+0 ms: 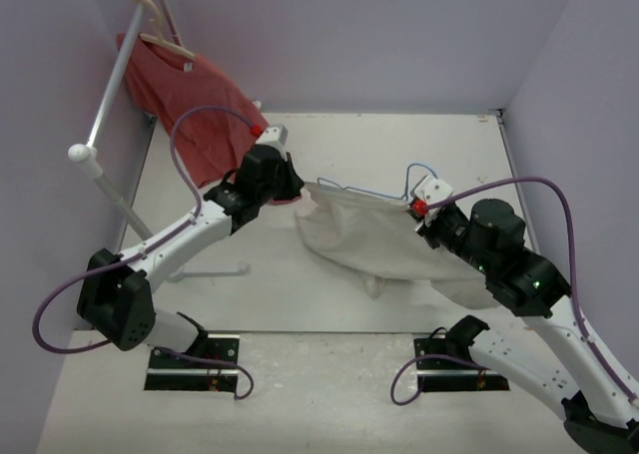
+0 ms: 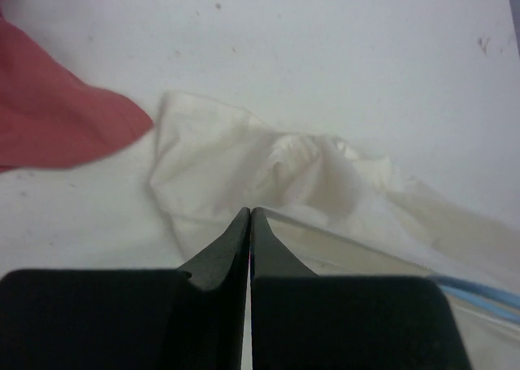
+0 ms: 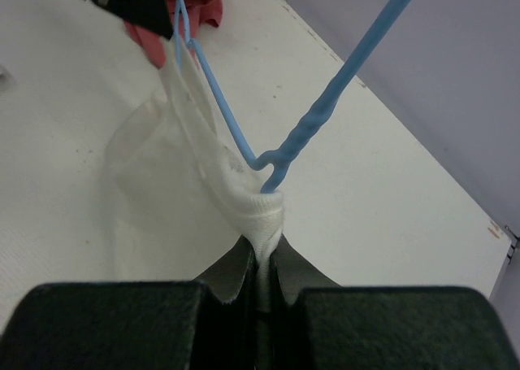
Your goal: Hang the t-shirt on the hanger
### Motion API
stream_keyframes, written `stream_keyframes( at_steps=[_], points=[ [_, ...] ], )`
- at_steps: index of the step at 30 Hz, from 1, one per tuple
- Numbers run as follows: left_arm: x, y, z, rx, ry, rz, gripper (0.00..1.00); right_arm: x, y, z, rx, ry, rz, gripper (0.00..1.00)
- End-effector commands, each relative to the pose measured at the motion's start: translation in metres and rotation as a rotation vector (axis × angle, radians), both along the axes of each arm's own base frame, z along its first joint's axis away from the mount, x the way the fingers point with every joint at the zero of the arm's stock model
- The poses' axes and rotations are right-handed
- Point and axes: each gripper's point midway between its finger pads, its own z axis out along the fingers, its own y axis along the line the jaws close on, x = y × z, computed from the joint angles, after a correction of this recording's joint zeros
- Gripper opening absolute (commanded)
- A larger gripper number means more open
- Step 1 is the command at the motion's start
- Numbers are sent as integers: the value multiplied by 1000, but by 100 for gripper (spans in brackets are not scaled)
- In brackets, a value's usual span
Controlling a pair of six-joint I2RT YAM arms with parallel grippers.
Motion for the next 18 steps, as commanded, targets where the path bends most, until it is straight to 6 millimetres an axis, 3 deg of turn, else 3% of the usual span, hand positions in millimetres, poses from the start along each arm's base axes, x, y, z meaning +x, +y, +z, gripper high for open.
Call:
stream_keyframes(
  at_steps=[1,6,10,13,18],
  points=[
    [24,18,71,-1,-122,20,0,-5,1,9,-15,-29,42,0],
    [38,11,120,-24,-184,4,0,-6,-3,7,-24,-9,25,0],
    [30,-2,140,-86,-209,-60,0,3,-9,5,-49,21,-40,0],
    [16,-20,148,-137,-212,-134,0,11,-3,13,-25,9,-47,0],
    [-32,-77,157,-187,-229,-274,0,31,21,38,82,-31,-33,0]
  ],
)
